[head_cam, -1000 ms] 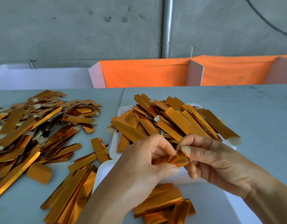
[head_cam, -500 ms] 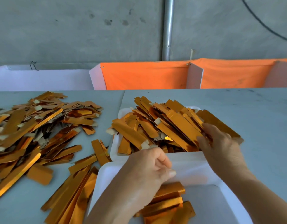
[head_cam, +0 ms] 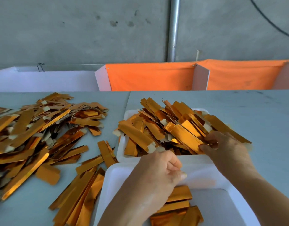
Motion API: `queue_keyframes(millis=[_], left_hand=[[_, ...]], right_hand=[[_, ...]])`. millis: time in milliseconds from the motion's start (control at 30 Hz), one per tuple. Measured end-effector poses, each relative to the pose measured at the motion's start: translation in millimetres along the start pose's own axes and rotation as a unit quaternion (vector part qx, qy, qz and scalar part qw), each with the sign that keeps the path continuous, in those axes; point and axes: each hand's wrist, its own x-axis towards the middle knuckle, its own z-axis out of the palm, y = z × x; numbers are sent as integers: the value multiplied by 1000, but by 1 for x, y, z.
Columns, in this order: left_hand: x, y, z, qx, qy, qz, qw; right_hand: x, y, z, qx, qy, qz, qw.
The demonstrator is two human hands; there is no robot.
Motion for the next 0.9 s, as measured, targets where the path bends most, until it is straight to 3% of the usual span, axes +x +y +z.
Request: queue_keyframes(millis=[267, 433, 567, 700, 800, 900], left_hand=[[1, 0, 1, 4, 3, -3, 1000], [0, -1, 2, -10, 43, -6, 999], [2, 1, 1, -19, 107, -16, 994], [4, 5, -3, -126, 181, -37, 975], [4, 9, -3, -256, 178, -22, 950], [3, 8, -5, -282, 179, -9, 943]], right_hand=[[6, 3, 2, 7, -57, -7, 998], [1, 4, 6, 31, -17, -33, 999], [-1, -2, 1, 220, 48, -21, 974], [-14, -17, -12, 351, -23, -65, 934], [-30, -27, -16, 320, -68, -156, 932], [-41, -34, -19, 293, -55, -215, 930]])
